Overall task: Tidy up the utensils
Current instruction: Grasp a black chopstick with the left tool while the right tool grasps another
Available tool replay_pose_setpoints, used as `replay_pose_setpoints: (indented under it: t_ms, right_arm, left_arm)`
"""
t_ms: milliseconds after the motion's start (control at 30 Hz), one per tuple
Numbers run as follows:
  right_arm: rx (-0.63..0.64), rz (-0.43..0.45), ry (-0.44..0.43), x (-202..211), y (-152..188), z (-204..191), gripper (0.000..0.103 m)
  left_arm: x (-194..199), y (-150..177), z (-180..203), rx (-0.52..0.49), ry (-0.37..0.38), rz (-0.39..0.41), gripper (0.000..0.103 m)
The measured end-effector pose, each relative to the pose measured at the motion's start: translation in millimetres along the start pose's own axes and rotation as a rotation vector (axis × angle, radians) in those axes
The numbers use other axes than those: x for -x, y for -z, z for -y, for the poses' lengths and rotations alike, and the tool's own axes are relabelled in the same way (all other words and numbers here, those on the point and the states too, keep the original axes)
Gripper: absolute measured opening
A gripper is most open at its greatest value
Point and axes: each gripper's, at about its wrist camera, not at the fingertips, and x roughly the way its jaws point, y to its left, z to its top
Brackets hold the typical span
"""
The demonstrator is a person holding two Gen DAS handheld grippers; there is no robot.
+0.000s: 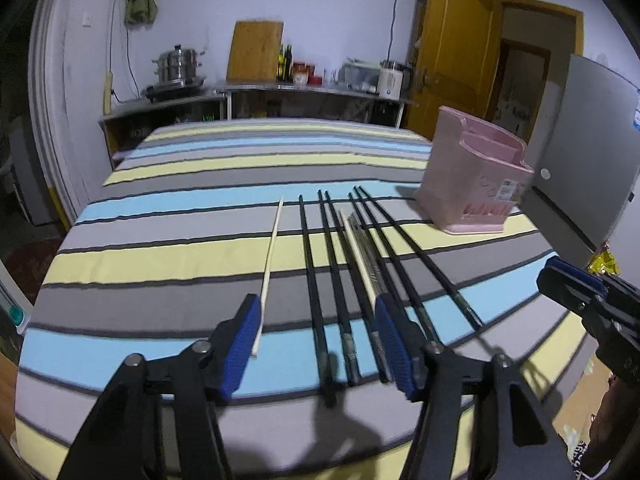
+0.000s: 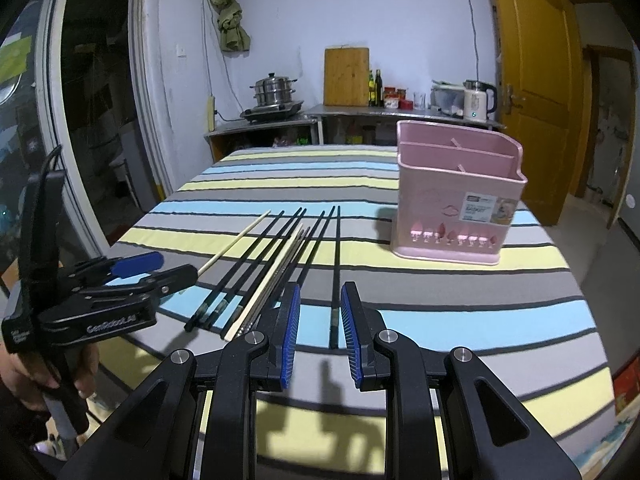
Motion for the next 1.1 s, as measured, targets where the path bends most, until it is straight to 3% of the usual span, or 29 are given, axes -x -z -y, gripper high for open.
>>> replay_pose_setpoints:
  t_ms: [167,667,1100]
  right_arm:
    - [-0.005,-0.042,-0.013,-34,-11,5,0.022]
    - [-0.032,-0.213,-0.035,-131,-33,21,0.022]
    - [-0.023,-0.294,-0.016,-180,-51,25,0.022]
  left_arm:
    - [-39,-17,-6,0.012,0.036,-0.099,0.037]
    - [-96,-46,-7,0.013,0.071,-0.21,0.022]
    - [-115,-58,-5,-0.061,0.001,-0.225,0.014]
